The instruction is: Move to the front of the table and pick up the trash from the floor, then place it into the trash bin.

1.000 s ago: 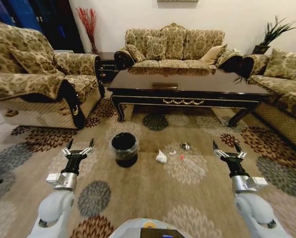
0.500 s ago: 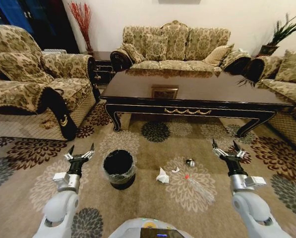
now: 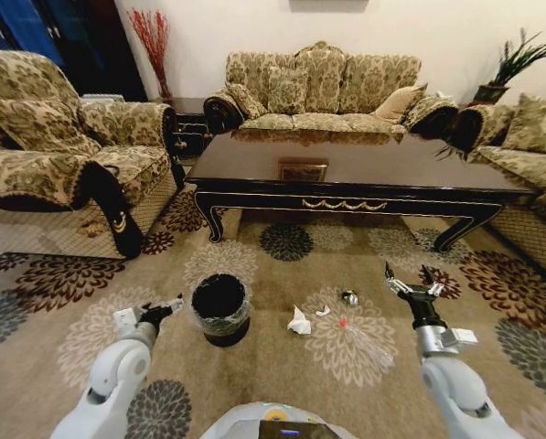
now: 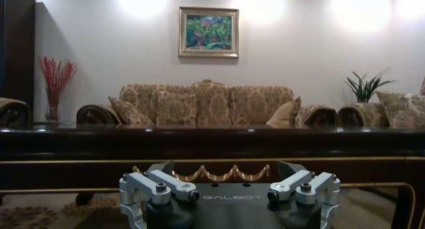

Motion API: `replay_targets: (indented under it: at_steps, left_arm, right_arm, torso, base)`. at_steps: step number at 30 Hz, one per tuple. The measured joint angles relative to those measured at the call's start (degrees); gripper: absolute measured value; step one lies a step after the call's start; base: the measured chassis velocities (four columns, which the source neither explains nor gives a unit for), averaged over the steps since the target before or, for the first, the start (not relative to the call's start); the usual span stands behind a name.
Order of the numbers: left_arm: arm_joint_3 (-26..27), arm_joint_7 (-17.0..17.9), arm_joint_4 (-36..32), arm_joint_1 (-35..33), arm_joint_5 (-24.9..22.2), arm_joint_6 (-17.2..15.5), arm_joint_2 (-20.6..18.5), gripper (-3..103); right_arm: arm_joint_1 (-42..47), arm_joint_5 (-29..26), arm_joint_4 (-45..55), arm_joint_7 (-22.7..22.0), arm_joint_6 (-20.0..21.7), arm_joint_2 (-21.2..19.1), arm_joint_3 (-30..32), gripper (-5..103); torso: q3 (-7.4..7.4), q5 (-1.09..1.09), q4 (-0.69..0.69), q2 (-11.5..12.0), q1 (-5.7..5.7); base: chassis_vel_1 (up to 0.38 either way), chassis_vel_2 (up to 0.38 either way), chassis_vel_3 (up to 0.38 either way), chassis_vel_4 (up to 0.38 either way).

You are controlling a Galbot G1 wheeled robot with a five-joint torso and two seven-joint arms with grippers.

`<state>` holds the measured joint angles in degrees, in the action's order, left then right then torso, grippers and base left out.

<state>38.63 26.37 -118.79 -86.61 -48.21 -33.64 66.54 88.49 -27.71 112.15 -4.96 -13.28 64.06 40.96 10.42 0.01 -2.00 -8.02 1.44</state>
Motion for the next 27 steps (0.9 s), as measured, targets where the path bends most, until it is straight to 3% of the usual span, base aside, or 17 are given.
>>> replay_targets:
  at_steps: [4, 9, 20, 27]
  left_arm:
    - [-3.17, -0.70, 3.36, 2.34, -0.61, 1.29, 0.55, 100]
    - [-5.47, -3.25, 7.80, 4.74, 2.05, 4.07, 1.50, 100]
    - [-6.95, -3.59, 11.80, 7.74, 0.26, 4.36, 1.04, 101]
    - [-7.64, -1.35, 11.84, 8.88, -4.07, 2.30, 0.27, 80]
  right_arm:
    - [0.47, 0.29, -0.38, -0.03, -0.11, 0.69, -0.17, 100]
    - [0.90, 0.35, -0.90, -0.09, -0.40, 0.72, 0.03, 100]
    - [0.33, 0.09, -1.67, -0.31, -0.39, 0.03, 0.16, 100]
    - [-0.05, 0.09, -2.27, -0.58, -0.22, 0.46, -0.33, 100]
  torso:
    - [0.00, -0.01, 0.01, 0.00, 0.00]
    - [0.00, 0.00, 0.00, 0.00, 0.00]
    - [0.01, -0.01, 0.00, 0.00, 0.00]
    - [0.01, 0.00, 0.00, 0.00, 0.00]
  base:
    - [0.000, 0.000, 0.000, 0.000]
    - [0.000, 0.000, 0.000, 0.000]
    - [0.000, 0.000, 0.000, 0.000]
    - [0.000, 0.000, 0.000, 0.000]
